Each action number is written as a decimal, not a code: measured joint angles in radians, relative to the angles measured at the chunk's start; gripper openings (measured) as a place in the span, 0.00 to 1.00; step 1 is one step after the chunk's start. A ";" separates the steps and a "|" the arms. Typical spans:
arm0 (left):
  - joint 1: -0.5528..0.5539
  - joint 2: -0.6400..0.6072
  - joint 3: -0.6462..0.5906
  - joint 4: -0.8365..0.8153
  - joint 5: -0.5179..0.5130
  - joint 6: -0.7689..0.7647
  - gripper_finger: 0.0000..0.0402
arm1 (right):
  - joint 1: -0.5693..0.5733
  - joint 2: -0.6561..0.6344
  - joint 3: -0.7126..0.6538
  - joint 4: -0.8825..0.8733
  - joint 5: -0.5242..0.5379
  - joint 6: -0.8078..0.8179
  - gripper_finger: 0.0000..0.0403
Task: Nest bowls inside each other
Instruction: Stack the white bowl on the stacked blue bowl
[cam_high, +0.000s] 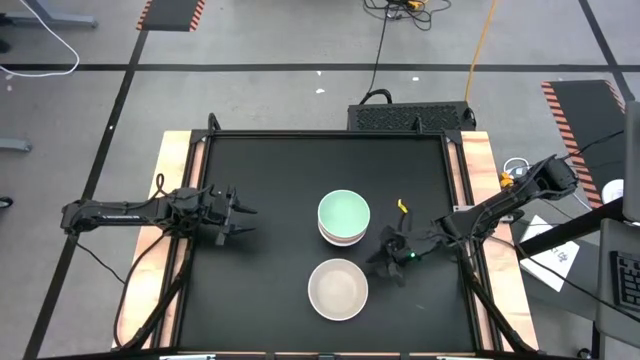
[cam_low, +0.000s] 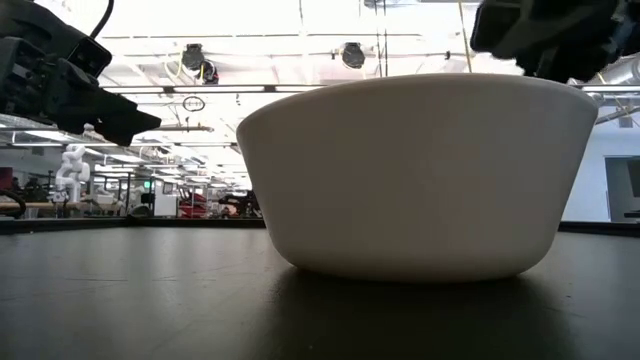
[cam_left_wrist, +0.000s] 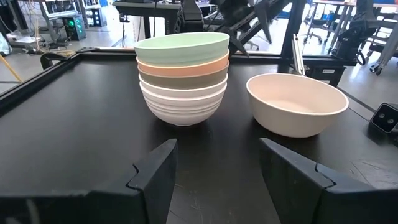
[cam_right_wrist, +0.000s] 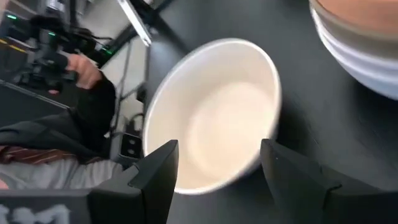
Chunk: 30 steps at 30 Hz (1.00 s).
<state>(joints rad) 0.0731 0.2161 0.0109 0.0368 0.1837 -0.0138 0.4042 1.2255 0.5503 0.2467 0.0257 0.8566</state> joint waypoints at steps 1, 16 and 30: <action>0.000 0.000 0.000 0.000 0.000 0.001 0.56 | 0.000 0.000 0.000 -0.021 -0.001 0.013 0.55; 0.000 0.000 0.000 0.000 0.000 0.004 0.56 | -0.001 0.205 0.159 -0.139 -0.080 0.098 0.55; -0.011 0.000 0.000 0.003 0.018 0.020 0.56 | -0.022 0.309 0.343 -0.451 -0.081 0.093 0.55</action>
<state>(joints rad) 0.0622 0.2160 0.0109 0.0395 0.2017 0.0061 0.3824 1.5341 0.8928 -0.2040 -0.0555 0.9493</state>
